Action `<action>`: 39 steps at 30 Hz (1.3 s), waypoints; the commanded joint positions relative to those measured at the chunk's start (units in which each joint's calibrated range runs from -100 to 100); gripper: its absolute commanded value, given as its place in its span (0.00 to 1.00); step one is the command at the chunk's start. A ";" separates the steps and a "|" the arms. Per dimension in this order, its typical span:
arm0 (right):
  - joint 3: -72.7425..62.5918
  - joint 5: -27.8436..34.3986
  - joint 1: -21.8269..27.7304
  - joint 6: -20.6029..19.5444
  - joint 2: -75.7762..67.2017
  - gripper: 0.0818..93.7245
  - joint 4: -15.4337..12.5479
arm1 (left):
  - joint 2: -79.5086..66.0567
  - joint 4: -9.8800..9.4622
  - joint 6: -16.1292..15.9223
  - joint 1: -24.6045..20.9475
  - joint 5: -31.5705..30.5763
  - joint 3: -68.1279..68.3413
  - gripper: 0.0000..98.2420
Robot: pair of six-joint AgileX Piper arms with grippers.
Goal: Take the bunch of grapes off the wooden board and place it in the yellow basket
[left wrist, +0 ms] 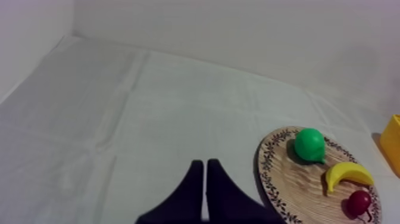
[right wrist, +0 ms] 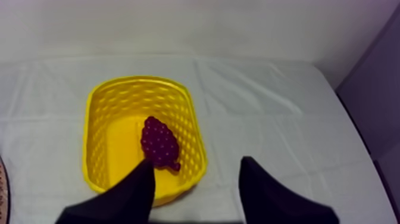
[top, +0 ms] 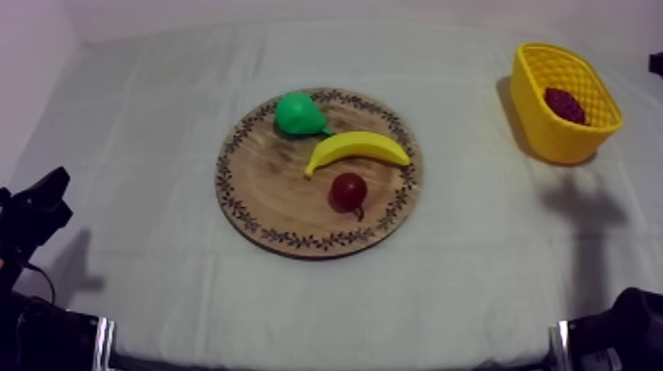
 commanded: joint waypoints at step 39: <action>46.80 -1.20 -11.27 -3.66 -49.52 0.00 -2.34 | 0.00 -0.04 0.06 0.00 -0.05 -0.02 0.00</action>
